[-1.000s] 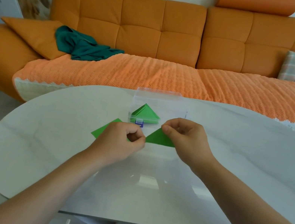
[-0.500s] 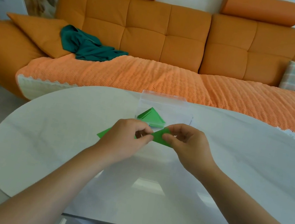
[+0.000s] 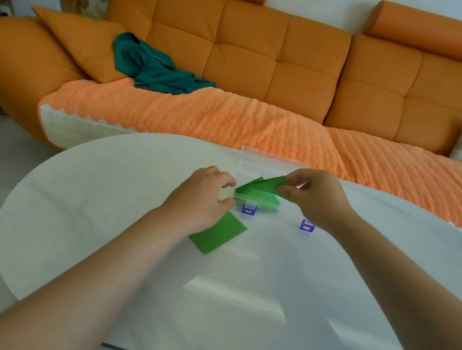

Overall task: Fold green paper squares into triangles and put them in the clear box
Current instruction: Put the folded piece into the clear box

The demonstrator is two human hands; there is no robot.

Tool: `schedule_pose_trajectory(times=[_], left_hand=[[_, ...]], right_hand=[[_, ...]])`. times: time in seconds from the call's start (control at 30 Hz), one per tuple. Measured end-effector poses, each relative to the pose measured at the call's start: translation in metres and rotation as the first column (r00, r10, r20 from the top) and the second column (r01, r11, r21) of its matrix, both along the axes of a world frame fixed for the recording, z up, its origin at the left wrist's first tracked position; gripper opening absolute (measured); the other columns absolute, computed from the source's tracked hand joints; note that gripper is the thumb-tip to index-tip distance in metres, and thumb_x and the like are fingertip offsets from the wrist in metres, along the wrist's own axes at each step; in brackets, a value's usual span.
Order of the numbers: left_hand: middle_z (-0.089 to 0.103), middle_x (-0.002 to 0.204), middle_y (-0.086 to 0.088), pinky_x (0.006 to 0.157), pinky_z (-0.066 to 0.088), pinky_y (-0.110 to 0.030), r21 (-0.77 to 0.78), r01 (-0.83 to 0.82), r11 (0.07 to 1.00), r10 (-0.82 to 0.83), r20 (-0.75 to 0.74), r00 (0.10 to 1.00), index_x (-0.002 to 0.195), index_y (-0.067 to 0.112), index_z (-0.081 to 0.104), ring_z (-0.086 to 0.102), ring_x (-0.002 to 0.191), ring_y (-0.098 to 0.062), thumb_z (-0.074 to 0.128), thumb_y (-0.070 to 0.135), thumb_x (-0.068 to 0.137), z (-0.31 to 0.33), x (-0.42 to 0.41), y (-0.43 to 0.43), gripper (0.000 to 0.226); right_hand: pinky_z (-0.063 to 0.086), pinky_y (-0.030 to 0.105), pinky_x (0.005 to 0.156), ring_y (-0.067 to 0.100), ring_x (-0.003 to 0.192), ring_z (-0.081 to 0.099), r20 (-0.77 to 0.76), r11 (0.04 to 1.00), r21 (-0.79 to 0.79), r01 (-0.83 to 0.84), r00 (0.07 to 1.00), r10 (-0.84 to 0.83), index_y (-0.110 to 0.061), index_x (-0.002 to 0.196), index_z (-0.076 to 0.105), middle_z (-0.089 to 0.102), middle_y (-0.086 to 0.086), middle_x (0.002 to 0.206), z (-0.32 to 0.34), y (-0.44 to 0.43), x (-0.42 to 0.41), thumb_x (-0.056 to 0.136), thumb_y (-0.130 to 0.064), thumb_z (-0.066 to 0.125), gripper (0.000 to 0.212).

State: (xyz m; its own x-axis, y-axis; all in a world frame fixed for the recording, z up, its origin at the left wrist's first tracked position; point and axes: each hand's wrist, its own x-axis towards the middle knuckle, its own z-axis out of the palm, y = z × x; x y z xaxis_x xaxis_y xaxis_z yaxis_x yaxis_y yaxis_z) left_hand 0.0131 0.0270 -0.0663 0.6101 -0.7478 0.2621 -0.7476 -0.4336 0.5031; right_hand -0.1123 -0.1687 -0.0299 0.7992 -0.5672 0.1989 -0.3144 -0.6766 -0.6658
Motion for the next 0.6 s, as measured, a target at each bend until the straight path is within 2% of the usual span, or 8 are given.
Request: schedule_pose_trajectory(times=[0.07, 0.13, 0.23, 0.37, 0.43, 0.5, 0.6], left_hand=[[0.049, 0.138, 0.002, 0.104, 0.041, -0.038, 0.074, 0.016, 0.997, -0.018, 0.021, 1.000, 0.141, 0.022, 0.047, 0.039, 0.131, -0.018, 0.057, 0.036, 0.096, -0.003, 0.001, -0.001, 0.048], [0.046, 0.143, 0.000, 0.107, 0.039, -0.039, 0.123, 0.037, 0.992, -0.042, 0.036, 0.998, 0.146, 0.021, 0.040, 0.035, 0.135, -0.020, 0.055, 0.036, 0.097, -0.005, 0.000, -0.002, 0.054], [0.047, 0.141, -0.003, 0.106, 0.039, -0.039, 0.146, 0.067, 0.987, -0.071, 0.022, 0.997, 0.146, 0.018, 0.040, 0.037, 0.132, -0.021, 0.053, 0.035, 0.097, -0.006, -0.003, -0.005, 0.053], [0.049, 0.137, -0.005, 0.103, 0.041, -0.040, 0.154, 0.073, 0.985, -0.078, 0.028, 0.997, 0.141, 0.014, 0.045, 0.039, 0.129, -0.023, 0.051, 0.034, 0.098, -0.004, -0.004, -0.006, 0.049], [0.049, 0.136, -0.006, 0.103, 0.041, -0.041, 0.160, 0.073, 0.984, -0.079, 0.033, 0.996, 0.141, 0.014, 0.045, 0.040, 0.129, -0.023, 0.051, 0.034, 0.098, -0.003, -0.004, -0.006, 0.048], [0.050, 0.135, -0.006, 0.102, 0.042, -0.041, 0.166, 0.072, 0.984, -0.080, 0.044, 0.996, 0.141, 0.013, 0.045, 0.041, 0.127, -0.023, 0.050, 0.035, 0.098, -0.004, -0.004, -0.006, 0.048], [0.051, 0.134, -0.006, 0.101, 0.043, -0.041, 0.165, 0.074, 0.984, -0.084, 0.058, 0.995, 0.140, 0.013, 0.046, 0.042, 0.125, -0.024, 0.050, 0.035, 0.098, -0.005, -0.005, -0.005, 0.048]], right_hand=[[0.039, 0.020, 0.052, 0.009, 0.057, 0.050, -0.083, 0.998, -0.049, -0.046, 0.996, 0.041, -0.024, 0.087, 0.071, 0.065, -0.009, 0.082, 0.001, -0.008, 0.010, 0.083, -0.027, 0.078, 0.009], [0.040, 0.014, 0.053, 0.009, 0.063, 0.054, -0.175, 0.993, -0.086, -0.085, 0.982, 0.070, -0.020, 0.091, 0.075, 0.066, -0.010, 0.081, 0.001, -0.015, 0.018, 0.082, -0.025, 0.079, 0.012], [0.041, 0.015, 0.058, 0.005, 0.069, 0.058, -0.289, 0.986, -0.082, -0.143, 0.951, 0.114, -0.019, 0.095, 0.077, 0.071, -0.008, 0.085, -0.001, -0.019, 0.026, 0.079, -0.024, 0.081, 0.017], [0.043, 0.013, 0.060, 0.004, 0.072, 0.060, -0.355, 0.983, -0.101, -0.151, 0.929, 0.106, -0.018, 0.096, 0.076, 0.071, -0.007, 0.086, -0.004, -0.014, 0.042, 0.079, -0.022, 0.081, 0.018], [0.048, 0.017, 0.064, 0.007, 0.073, 0.062, -0.365, 0.983, -0.134, -0.124, 0.928, 0.067, -0.017, 0.094, 0.077, 0.071, -0.006, 0.086, -0.005, -0.012, 0.048, 0.077, -0.025, 0.083, 0.019], [0.056, 0.027, 0.074, 0.013, 0.080, 0.065, -0.393, 0.980, -0.171, -0.102, 0.919, 0.028, -0.018, 0.093, 0.078, 0.072, -0.003, 0.089, -0.006, -0.009, 0.052, 0.076, -0.029, 0.083, 0.020], [0.059, 0.036, 0.079, 0.019, 0.083, 0.067, -0.423, 0.979, -0.190, -0.077, 0.906, -0.011, -0.020, 0.089, 0.077, 0.072, -0.001, 0.088, -0.005, -0.005, 0.055, 0.075, -0.037, 0.082, 0.023]])
